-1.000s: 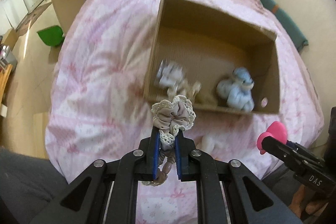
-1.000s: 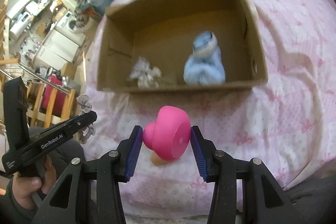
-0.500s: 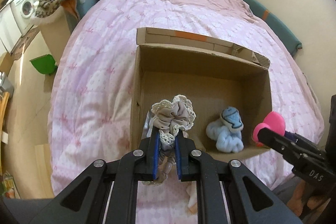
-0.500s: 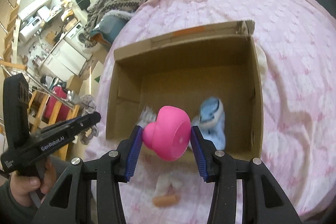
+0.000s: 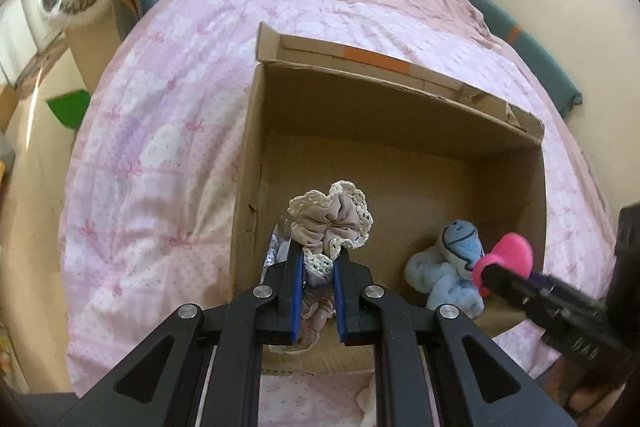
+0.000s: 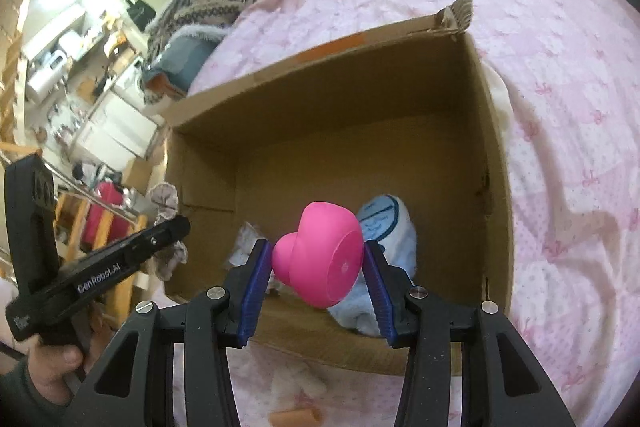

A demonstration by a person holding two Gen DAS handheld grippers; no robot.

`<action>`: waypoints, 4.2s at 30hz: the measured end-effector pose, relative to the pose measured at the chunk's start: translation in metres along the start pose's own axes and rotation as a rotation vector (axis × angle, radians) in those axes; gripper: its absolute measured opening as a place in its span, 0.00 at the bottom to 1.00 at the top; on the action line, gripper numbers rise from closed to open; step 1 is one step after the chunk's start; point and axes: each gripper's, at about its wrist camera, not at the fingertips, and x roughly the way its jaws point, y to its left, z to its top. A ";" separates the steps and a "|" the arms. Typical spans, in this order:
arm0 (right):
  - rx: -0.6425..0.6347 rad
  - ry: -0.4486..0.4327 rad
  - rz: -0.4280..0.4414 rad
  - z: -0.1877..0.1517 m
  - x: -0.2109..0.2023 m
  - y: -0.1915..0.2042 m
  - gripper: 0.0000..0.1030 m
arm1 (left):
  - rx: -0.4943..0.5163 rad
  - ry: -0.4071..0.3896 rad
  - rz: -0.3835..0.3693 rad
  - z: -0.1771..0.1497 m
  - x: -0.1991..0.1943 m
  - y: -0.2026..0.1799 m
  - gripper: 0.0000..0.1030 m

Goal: Organize soft objects
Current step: 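Carry the scrunchie and pink toy over the box with both grippers, then open both grippers to drop the scrunchie and pink toy into the box, then grasp the white cloth piece with the right gripper while the left gripper grasps the tan foam tube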

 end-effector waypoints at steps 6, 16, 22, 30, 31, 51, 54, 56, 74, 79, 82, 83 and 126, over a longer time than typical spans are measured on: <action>-0.036 0.043 -0.025 -0.004 0.014 0.008 0.48 | 0.033 -0.034 0.024 0.001 0.001 -0.004 0.12; -0.010 0.082 -0.043 -0.007 0.020 0.001 0.48 | 0.090 -0.026 0.004 -0.006 0.010 -0.020 0.12; 0.004 0.089 -0.040 -0.005 0.021 -0.001 0.48 | 0.090 -0.015 0.011 -0.008 0.013 -0.020 0.13; 0.031 0.098 -0.014 -0.003 0.022 -0.006 0.48 | 0.115 0.002 0.016 -0.012 0.016 -0.023 0.20; 0.032 0.096 -0.013 -0.003 0.022 -0.006 0.48 | 0.117 0.003 0.018 -0.013 0.016 -0.023 0.21; 0.080 -0.002 0.028 0.005 -0.002 -0.011 0.73 | 0.118 -0.050 0.038 -0.007 -0.002 -0.023 0.64; 0.073 -0.007 0.014 0.005 -0.003 -0.010 0.73 | 0.116 -0.052 0.042 -0.009 -0.003 -0.023 0.64; 0.076 -0.007 0.008 0.003 -0.005 -0.012 0.73 | 0.118 -0.054 0.044 -0.010 -0.005 -0.022 0.64; 0.074 0.017 -0.024 -0.030 -0.028 -0.007 0.73 | 0.044 -0.016 0.047 -0.041 -0.038 0.001 0.64; 0.066 0.031 -0.044 -0.042 -0.031 -0.003 0.73 | 0.041 -0.005 0.061 -0.057 -0.041 0.002 0.64; 0.080 0.042 -0.047 -0.050 -0.033 -0.005 0.73 | 0.034 0.005 0.068 -0.064 -0.043 0.003 0.64; 0.088 0.048 -0.047 -0.053 -0.033 -0.005 0.73 | 0.029 0.008 0.068 -0.067 -0.044 0.004 0.64; -0.015 0.293 -0.040 -0.094 0.054 0.038 0.23 | -0.031 0.146 0.109 -0.109 -0.018 0.013 0.64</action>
